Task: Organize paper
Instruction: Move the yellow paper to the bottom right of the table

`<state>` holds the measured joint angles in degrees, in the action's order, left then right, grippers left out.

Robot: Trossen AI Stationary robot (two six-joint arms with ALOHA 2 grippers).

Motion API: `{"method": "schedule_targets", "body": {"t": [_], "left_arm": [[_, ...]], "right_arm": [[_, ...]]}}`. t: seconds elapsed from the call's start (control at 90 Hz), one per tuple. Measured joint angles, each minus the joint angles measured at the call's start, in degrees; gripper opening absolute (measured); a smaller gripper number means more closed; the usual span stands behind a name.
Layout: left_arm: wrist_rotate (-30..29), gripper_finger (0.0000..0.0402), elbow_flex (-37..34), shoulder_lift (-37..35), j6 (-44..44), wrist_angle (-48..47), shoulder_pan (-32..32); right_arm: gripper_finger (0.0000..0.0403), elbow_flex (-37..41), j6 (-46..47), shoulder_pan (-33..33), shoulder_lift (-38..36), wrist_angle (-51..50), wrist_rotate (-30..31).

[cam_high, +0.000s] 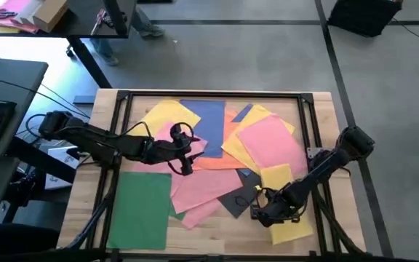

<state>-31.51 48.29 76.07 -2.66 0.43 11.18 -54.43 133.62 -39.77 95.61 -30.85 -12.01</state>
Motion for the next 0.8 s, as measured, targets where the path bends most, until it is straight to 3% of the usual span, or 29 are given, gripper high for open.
{"method": "schedule_targets", "body": {"t": [0.289,0.567,0.8], "left_arm": [[2.72,0.0223,-0.76,1.16,-1.79,1.11,0.31],[2.71,0.0223,-0.79,1.6,-1.77,1.22,1.03],[2.67,0.0223,-0.79,1.6,-1.75,1.29,1.01]], "right_arm": [[0.0,-0.1,0.72,-3.05,2.73,6.3,-1.68],[0.0,-0.24,1.38,-4.56,-0.43,-7.14,-2.66],[0.0002,-0.25,0.83,-4.53,0.79,1.52,-3.08]]}}
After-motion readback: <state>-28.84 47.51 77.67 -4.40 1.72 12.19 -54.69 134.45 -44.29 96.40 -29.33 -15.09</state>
